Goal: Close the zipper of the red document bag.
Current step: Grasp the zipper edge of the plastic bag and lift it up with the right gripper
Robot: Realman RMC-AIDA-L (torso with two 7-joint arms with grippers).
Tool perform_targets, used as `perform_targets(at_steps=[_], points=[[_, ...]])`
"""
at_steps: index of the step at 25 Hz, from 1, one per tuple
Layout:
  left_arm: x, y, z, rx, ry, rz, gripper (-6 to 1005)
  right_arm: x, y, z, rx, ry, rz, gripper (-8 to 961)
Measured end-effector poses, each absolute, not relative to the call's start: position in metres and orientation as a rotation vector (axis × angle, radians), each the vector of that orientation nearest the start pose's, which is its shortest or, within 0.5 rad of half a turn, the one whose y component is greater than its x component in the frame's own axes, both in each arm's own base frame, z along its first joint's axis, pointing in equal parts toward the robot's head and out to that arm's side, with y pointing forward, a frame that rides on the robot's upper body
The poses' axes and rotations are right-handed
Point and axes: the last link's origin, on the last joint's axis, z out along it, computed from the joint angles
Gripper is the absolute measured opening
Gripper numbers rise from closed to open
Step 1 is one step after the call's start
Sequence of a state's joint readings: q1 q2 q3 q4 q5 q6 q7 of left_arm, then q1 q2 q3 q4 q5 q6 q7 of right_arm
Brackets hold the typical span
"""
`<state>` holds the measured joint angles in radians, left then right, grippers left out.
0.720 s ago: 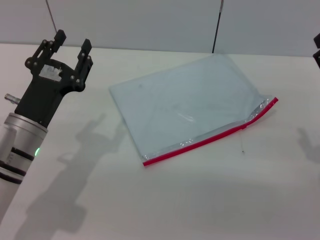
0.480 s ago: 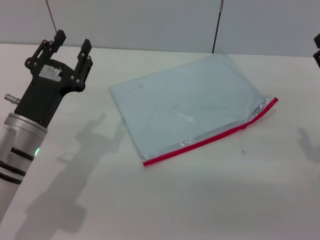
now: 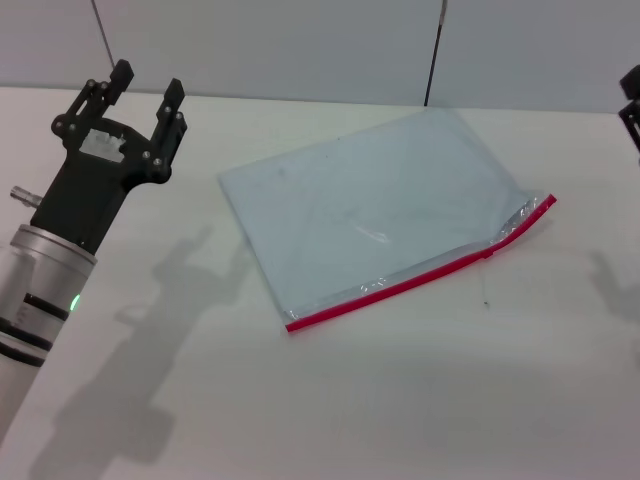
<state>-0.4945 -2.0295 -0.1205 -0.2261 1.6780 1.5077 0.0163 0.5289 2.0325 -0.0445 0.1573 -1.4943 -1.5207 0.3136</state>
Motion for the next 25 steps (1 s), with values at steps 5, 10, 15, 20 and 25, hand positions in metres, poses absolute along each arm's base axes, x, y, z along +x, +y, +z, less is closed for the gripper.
perform_targets(at_steps=[5,10,15,20,25], points=[[-0.281,0.322,-0.01,-1.662,-0.177,-0.842,542,0.289,0.347,-0.001,-1.684,0.568,1.069,728],[-0.281,0.325,-0.011,-1.671,-0.173,-0.824,542,0.302,0.371,0.0,-1.754,0.821,1.026,729],[-0.281,0.325,-0.012,-1.673,-0.153,-0.8,542,0.311,0.392,-0.004,-1.845,1.043,0.887,722],[-0.281,0.325,-0.012,-1.673,-0.153,-0.8,542,0.315,0.401,-0.009,-1.914,1.219,0.749,705],[-0.281,0.325,-0.012,-1.673,-0.153,-0.801,542,0.319,0.402,-0.01,-1.923,1.283,0.688,688]])
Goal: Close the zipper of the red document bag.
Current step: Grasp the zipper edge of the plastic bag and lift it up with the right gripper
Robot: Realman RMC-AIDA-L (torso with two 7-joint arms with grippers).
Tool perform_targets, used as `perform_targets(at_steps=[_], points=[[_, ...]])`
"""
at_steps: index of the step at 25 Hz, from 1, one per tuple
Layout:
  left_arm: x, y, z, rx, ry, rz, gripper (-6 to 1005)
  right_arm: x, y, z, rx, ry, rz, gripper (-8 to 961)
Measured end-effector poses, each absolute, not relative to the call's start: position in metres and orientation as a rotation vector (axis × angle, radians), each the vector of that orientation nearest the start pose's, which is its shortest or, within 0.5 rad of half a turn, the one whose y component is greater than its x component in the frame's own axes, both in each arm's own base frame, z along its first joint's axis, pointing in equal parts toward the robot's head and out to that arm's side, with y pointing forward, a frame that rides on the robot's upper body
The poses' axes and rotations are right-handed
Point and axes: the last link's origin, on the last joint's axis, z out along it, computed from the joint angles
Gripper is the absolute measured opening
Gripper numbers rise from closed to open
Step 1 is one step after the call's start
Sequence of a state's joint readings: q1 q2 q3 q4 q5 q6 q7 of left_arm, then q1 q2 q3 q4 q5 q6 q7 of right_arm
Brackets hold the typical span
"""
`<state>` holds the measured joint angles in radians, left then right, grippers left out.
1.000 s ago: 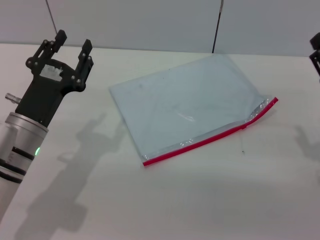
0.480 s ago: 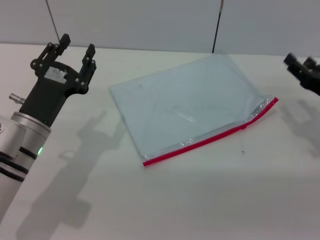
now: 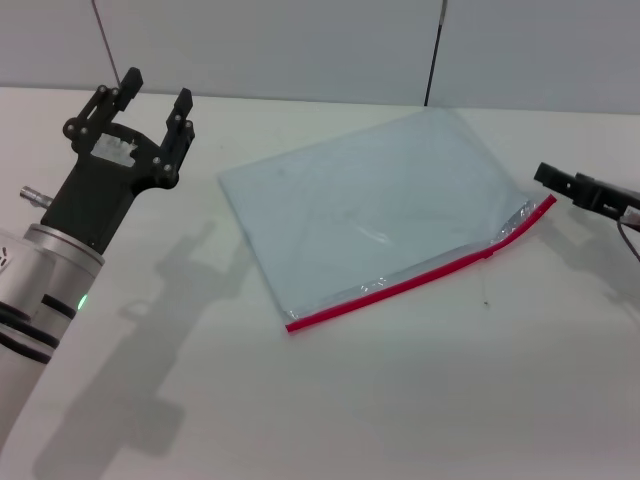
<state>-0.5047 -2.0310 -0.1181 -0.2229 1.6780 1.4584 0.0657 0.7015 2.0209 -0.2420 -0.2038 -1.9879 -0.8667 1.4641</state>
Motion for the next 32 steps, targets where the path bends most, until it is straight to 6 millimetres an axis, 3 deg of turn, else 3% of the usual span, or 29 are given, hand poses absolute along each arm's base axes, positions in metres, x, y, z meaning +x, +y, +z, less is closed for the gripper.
perform_targets(at_steps=[6,32], points=[[-0.281,0.325,-0.012,-1.673,-0.152,-0.8,543,0.321,0.403,-0.012,-1.939,1.345,0.617,668],[-0.278,0.325,-0.013,-1.67,-0.149,-0.814,543,0.292,0.417,-0.043,-2.093,1.33,0.425,579]])
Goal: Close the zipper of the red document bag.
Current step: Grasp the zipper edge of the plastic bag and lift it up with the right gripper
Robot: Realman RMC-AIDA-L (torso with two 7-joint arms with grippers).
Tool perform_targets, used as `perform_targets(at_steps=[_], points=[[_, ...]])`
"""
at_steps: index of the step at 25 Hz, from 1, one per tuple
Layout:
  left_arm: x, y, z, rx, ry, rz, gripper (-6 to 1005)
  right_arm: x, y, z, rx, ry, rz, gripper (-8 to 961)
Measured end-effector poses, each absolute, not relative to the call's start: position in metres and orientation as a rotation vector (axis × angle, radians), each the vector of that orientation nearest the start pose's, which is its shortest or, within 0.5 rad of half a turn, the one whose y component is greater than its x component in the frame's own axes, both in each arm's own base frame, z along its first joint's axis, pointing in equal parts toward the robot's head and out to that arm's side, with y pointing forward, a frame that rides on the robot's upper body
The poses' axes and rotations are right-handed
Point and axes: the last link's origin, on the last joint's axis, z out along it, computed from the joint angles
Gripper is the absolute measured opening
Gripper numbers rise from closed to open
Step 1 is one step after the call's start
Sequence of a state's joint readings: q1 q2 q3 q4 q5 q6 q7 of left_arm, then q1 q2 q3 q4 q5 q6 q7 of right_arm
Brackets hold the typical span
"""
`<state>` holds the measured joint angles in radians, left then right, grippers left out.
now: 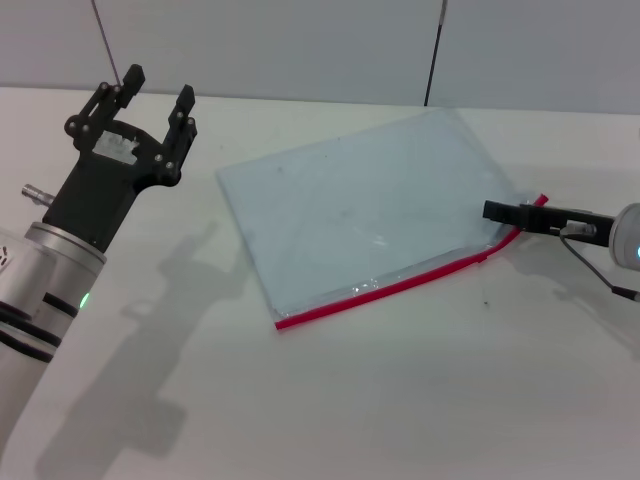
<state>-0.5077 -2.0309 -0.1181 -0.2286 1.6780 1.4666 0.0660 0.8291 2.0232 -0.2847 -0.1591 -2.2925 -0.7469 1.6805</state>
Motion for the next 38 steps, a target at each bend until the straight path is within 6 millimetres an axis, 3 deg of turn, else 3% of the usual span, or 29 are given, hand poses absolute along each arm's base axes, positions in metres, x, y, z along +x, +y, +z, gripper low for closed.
perform_targets(at_steps=[5,10,16,29,38], points=[[-0.278,0.325,-0.013,-1.67,-0.149,-0.814,543,0.291,0.417,-0.044,-2.108,1.327,0.408,562],[-0.278,0.325,-0.013,-1.67,-0.149,-0.814,543,0.29,0.417,-0.045,-2.119,1.317,0.399,314],[-0.278,0.325,-0.013,-1.671,-0.149,-0.813,542,0.289,0.417,-0.046,-2.127,1.31,0.398,90],[-0.276,0.326,-0.015,-1.693,-0.139,-0.813,543,0.28,0.413,-0.048,-2.21,1.271,0.44,12],[-0.259,0.33,-0.044,-1.926,0.027,-0.743,542,0.252,0.414,-0.049,-2.304,1.207,0.616,12]])
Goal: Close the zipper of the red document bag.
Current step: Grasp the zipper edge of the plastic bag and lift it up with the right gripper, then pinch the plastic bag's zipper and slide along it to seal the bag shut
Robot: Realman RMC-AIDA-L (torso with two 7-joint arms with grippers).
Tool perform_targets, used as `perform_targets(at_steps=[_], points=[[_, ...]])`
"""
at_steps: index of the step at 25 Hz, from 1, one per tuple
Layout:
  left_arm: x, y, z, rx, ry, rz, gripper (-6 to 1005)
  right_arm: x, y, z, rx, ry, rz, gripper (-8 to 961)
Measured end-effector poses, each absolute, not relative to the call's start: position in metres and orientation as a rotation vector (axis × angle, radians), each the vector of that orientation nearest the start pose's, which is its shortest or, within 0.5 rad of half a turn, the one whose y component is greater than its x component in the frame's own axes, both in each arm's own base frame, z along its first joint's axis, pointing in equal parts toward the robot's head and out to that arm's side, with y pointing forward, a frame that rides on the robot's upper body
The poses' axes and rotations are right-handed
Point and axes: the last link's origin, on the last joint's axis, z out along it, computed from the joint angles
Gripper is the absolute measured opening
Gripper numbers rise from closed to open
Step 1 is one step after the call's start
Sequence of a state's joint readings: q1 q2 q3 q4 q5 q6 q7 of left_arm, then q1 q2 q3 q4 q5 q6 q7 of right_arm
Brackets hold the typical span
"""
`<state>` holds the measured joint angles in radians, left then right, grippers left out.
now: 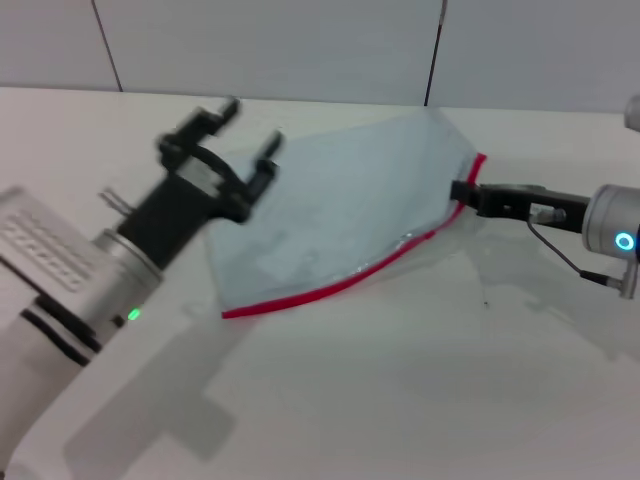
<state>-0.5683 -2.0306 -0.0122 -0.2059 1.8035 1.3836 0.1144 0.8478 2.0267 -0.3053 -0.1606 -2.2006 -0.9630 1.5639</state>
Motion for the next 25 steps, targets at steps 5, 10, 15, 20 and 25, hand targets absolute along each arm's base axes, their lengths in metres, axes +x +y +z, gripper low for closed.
perform_targets(at_steps=[5,10,15,20,25], points=[[-0.25,0.328,-0.066,-2.029,0.173,-0.644,540,0.238,0.416,-0.052,-2.341,1.185,0.665,12],[-0.244,0.328,-0.08,-2.063,0.239,-0.579,539,0.228,0.415,-0.058,-2.377,1.185,0.687,12],[-0.238,0.329,-0.092,-2.097,0.28,-0.521,537,0.212,0.412,-0.061,-2.434,1.15,0.763,12],[-0.236,0.329,-0.099,-2.116,0.312,-0.483,535,0.204,0.412,-0.063,-2.459,1.134,0.798,12],[-0.235,0.328,-0.1,-2.118,0.318,-0.482,534,0.196,0.412,-0.065,-2.478,1.123,0.824,11]])
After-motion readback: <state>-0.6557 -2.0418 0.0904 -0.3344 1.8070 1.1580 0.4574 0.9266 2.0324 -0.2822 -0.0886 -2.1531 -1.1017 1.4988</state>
